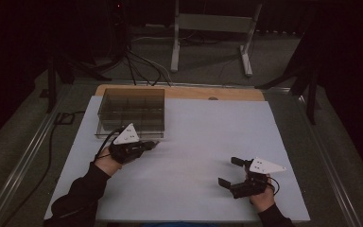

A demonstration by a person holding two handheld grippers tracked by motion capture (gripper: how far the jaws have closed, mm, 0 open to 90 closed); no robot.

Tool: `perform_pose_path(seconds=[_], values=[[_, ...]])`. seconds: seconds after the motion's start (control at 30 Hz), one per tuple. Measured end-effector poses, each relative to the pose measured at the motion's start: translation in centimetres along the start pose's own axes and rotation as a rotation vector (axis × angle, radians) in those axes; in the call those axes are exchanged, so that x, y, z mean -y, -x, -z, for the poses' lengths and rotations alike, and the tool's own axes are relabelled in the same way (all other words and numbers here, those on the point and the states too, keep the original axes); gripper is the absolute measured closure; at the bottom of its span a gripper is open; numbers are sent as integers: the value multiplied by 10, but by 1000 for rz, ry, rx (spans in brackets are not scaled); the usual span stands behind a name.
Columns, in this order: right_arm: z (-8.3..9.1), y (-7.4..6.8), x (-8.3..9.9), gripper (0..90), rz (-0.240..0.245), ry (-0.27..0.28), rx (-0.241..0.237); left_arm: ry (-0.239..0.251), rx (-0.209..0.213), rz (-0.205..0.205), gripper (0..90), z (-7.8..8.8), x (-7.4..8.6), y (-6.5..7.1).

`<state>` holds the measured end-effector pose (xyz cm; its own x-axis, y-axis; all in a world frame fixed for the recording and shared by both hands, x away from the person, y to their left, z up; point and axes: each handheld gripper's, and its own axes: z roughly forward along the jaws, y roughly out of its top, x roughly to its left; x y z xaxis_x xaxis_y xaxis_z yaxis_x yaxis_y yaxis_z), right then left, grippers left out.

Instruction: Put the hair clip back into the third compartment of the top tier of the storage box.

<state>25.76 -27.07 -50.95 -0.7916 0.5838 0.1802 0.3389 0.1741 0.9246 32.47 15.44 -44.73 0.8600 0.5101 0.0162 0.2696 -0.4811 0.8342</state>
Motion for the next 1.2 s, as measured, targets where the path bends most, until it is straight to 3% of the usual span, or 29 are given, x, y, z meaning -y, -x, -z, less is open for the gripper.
perform_pose_path(seconds=[0.57,1.2], values=[[0,0,0,0,-3,-3,-1,52,-19,39,900,5,-8,-8],[0,0,0,0,-3,-5,1,100,-88,70,900,18,-13,-22]])
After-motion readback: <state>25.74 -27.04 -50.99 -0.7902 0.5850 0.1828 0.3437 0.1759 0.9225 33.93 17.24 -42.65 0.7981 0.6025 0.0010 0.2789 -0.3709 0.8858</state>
